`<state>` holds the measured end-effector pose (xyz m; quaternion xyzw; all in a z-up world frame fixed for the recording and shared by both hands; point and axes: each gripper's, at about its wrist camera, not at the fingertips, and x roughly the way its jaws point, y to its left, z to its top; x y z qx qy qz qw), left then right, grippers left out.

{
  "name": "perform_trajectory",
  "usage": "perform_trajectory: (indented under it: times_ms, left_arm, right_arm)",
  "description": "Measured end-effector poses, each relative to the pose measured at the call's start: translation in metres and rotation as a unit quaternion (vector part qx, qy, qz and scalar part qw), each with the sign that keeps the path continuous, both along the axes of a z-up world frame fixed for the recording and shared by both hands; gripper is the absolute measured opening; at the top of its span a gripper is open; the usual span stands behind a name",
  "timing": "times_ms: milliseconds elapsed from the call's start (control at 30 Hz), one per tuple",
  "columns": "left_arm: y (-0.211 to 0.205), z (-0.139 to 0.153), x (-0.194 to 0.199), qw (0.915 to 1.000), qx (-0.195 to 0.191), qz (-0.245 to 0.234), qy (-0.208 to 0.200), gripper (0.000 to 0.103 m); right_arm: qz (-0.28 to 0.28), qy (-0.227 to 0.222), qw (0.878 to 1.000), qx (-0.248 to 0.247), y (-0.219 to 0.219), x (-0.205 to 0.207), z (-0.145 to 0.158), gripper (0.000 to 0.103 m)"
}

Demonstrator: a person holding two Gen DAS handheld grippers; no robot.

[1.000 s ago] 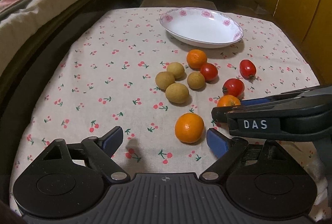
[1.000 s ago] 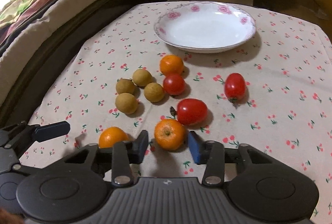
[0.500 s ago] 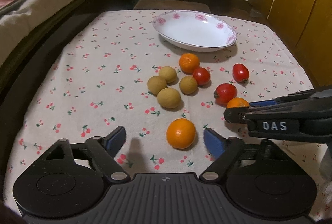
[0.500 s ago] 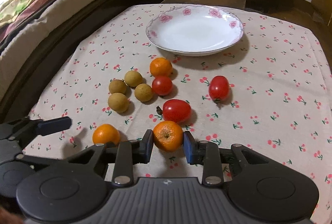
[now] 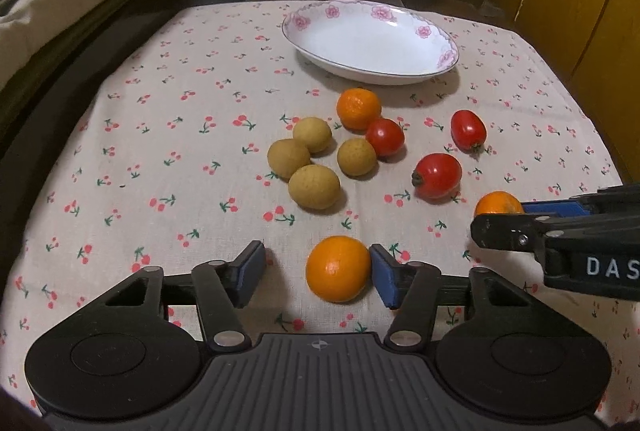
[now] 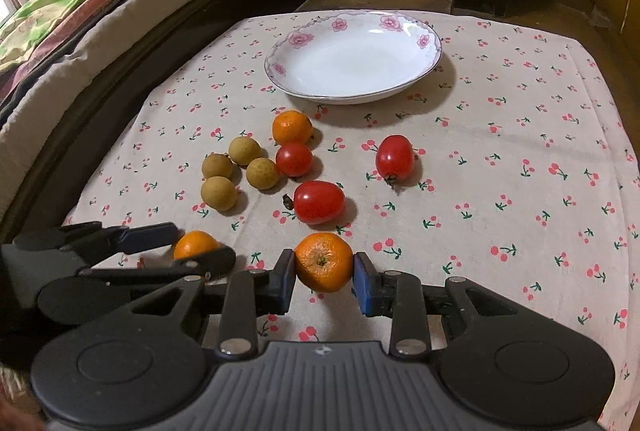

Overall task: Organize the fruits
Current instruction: 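Grasp the large orange with the left tool while the right tool grasps the other orange, then carry both held oranges over the white flowered bowl with both tools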

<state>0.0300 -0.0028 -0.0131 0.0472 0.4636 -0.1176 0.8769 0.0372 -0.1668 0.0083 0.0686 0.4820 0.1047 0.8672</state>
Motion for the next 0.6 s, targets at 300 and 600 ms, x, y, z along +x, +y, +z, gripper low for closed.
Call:
perform_trajectory:
  times_ms: [300, 600]
  left_arm:
    - [0.003, 0.002, -0.004, 1.0, 0.0, 0.001, 0.01, 0.04]
    - [0.002, 0.009, -0.011, 0.9997, 0.013, 0.007, 0.019, 0.04]
  right_arm:
    - [-0.001, 0.002, 1.0, -0.004, -0.001, -0.005, 0.003, 0.032]
    - [-0.004, -0.011, 1.0, -0.01, -0.005, -0.014, 0.014, 0.032]
